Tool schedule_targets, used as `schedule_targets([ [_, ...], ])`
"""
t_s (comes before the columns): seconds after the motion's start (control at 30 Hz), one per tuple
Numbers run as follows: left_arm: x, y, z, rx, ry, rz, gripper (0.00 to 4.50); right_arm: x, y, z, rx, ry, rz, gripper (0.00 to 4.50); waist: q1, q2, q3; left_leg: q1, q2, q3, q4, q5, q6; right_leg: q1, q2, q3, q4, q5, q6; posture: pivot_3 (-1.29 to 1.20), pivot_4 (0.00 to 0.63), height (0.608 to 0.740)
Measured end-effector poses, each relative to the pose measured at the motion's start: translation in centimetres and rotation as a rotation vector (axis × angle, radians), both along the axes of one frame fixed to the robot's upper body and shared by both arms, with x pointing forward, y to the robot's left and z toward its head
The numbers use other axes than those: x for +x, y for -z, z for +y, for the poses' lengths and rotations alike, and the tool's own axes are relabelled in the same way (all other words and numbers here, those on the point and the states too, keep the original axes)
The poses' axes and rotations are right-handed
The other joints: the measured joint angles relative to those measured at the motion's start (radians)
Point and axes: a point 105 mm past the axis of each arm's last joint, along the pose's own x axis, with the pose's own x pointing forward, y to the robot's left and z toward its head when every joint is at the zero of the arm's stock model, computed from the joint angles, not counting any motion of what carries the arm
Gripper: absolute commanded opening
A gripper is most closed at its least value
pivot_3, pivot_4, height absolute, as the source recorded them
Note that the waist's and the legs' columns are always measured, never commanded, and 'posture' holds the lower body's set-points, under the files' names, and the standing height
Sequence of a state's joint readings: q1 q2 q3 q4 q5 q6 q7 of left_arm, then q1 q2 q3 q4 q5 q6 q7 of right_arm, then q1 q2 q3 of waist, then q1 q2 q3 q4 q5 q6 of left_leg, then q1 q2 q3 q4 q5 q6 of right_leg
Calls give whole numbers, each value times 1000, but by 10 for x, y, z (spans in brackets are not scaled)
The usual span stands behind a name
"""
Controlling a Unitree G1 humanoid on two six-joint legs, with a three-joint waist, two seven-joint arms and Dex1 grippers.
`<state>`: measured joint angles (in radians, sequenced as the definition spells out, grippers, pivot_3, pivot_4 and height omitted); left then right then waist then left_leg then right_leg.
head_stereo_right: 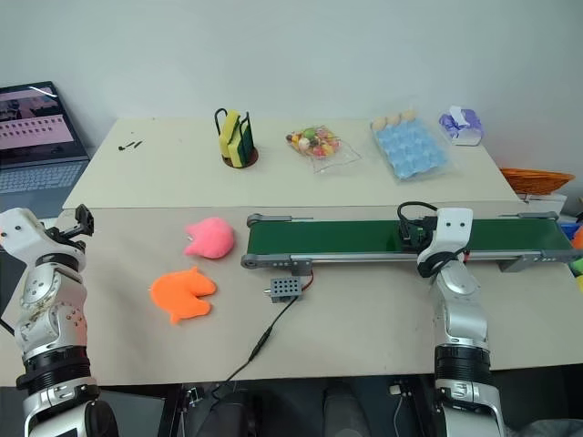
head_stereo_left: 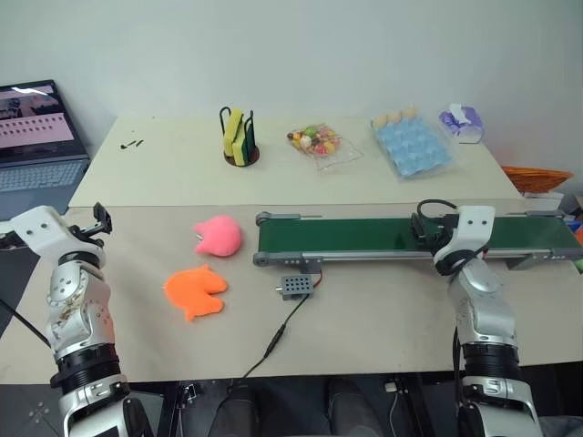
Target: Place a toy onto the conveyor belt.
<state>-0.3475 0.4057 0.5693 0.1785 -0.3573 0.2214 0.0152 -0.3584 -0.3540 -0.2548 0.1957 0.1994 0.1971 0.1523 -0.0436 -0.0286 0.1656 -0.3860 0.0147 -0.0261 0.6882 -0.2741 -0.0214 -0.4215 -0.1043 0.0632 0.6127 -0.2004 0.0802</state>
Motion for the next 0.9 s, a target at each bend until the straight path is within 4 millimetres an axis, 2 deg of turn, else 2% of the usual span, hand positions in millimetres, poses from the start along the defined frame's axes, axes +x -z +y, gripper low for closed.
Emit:
schedule_targets([
  [0.1,0,0,0,2,2,2,4402,0,0,2,-7,-9,3,4500,0,0,0,0,0,0,0,0,0,0,0,0,0,0,0,0,150,740],
  [0.13,1,1,-1,3,6,4,4402,1,-1,7,-11,-42,-2,4500,-1,0,0,0,0,0,0,0,0,0,0,0,0,0,0,0,150,740],
  [0.23,4,4,-5,7,25,17,4402,-2,-19,49,-25,-258,-55,4500,-5,0,0,1,0,0,-1,0,0,0,0,0,0,0,0,0,150,740],
  [0.27,6,4,-7,16,35,22,4402,-7,-27,71,-29,-374,-77,4500,-5,0,0,1,0,0,-1,0,0,0,0,0,0,0,0,0,150,740],
  [0.33,7,4,-9,22,41,25,4402,-24,-37,106,-26,-580,-100,4500,-1,0,0,1,0,-1,-1,0,0,0,0,0,0,0,0,0,150,740],
  [0.43,7,3,-9,21,35,24,4402,-51,-44,140,-49,-836,-93,4500,5,0,0,0,0,0,-1,0,0,0,0,0,0,0,0,0,150,740],
  [0.53,7,3,-10,22,42,24,4402,-82,-55,164,-102,-1083,-91,4500,8,0,0,0,0,-1,-1,0,0,0,0,-1,-1,0,0,0,150,740],
  [0.6,9,3,-12,29,51,27,4402,-104,-63,174,-117,-1250,-92,4500,8,0,0,1,0,-1,-1,0,0,1,0,-1,-2,0,0,0,150,740],
  [0.67,9,3,-12,31,59,27,4402,-118,-71,174,-107,-1354,-106,4500,8,0,0,2,0,-1,-1,0,0,2,0,-1,-2,0,0,0,150,740],
  [0.77,6,1,-15,8,92,10,4402,-119,-71,163,-80,-1349,-136,4500,8,-1,-1,2,0,-1,-1,0,0,2,0,-1,-2,0,0,0,150,740],
  [0.9,0,4,-22,-121,184,-27,4402,-109,-56,161,30,-1272,-168,4500,3,-1,-1,1,0,0,-1,0,0,0,0,0,-1,0,0,0,150,740],
])
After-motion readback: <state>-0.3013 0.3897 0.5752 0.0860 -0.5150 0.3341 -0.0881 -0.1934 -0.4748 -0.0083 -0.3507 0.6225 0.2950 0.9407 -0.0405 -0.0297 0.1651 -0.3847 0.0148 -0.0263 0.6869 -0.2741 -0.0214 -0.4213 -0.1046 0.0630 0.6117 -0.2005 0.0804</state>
